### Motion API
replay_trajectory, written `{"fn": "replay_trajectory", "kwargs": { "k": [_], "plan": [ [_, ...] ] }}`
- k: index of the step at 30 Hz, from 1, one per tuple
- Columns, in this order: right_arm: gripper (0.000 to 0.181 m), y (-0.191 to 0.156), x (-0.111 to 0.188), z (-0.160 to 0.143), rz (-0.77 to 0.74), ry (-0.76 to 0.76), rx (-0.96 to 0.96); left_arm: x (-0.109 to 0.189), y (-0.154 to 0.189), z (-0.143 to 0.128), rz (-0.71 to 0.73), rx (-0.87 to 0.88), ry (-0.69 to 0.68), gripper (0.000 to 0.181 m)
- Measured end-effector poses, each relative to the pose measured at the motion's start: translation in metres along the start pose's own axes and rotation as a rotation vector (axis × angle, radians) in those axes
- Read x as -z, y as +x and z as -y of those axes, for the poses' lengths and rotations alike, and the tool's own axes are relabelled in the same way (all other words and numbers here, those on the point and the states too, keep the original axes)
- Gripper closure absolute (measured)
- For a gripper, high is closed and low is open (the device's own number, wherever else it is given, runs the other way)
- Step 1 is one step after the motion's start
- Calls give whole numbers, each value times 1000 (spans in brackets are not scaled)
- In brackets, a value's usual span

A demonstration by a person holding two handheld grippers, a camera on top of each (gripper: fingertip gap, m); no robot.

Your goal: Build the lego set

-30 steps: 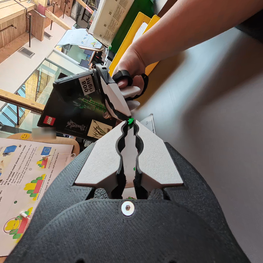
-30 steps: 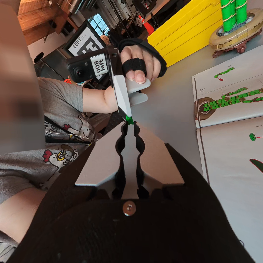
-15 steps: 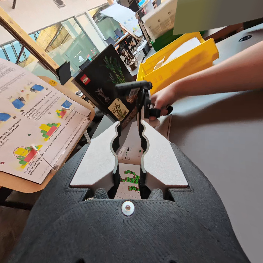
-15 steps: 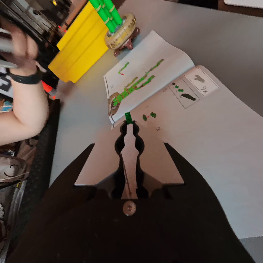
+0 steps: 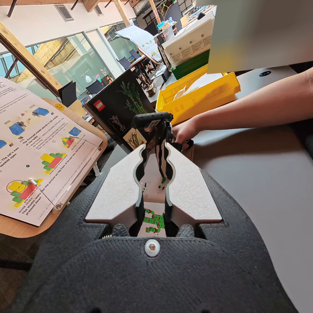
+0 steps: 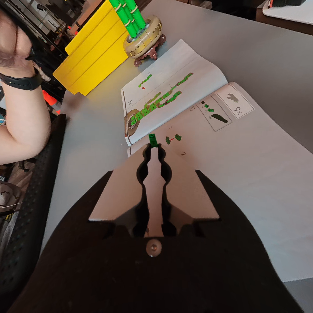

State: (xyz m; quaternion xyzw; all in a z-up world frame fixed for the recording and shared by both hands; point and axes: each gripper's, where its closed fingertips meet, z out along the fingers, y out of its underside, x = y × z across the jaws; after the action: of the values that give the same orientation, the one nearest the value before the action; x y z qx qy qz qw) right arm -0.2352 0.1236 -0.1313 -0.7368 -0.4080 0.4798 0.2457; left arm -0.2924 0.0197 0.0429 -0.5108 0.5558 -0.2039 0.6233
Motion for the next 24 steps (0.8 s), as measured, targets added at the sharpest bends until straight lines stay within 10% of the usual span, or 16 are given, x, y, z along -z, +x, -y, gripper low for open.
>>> {"fn": "replay_trajectory", "kwargs": {
  "k": [24],
  "plan": [
    [175,-12,16,3,72,48,-77,3,1,3,-8,-12,-27,172]
  ]
}}
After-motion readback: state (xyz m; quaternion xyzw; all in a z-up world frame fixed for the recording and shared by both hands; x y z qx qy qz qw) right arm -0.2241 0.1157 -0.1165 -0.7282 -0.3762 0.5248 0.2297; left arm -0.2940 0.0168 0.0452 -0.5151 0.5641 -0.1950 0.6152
